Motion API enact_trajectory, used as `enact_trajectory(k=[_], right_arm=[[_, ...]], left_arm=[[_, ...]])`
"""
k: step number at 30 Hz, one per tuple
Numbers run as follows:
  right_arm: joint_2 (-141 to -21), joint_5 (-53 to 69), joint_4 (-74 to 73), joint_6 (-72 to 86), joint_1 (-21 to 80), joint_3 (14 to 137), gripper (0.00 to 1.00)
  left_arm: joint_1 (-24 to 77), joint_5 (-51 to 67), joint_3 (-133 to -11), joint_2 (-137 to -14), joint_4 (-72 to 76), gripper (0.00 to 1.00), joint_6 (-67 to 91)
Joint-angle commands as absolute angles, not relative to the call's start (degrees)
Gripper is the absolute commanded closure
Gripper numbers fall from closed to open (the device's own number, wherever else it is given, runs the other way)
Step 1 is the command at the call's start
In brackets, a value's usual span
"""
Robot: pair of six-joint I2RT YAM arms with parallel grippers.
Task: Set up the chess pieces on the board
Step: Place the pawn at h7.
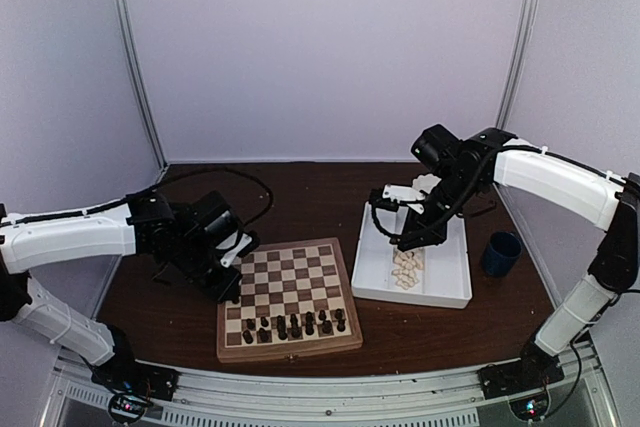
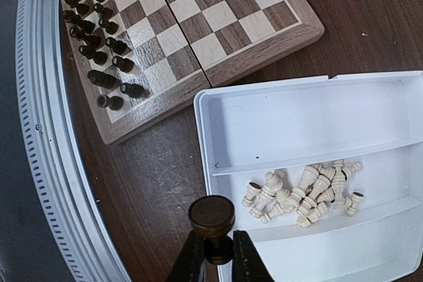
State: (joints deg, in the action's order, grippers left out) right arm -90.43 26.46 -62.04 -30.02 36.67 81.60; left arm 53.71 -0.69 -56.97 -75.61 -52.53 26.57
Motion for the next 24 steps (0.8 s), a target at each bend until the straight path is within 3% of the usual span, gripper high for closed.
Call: enact_trajectory(k=[1,24], right_arm=[[-89.00,24.86,-61.44,-29.95,36.73,81.13,0.86],[-89.87,24.74,-61.58,-29.97,36.70,81.81,0.86]], left_arm=[[54.63,-3.70,-53.54,-73.18,-53.28,0.90,28.70],[55.99,1.54,-45.32,-74.36,-42.81,0.90,32.69]])
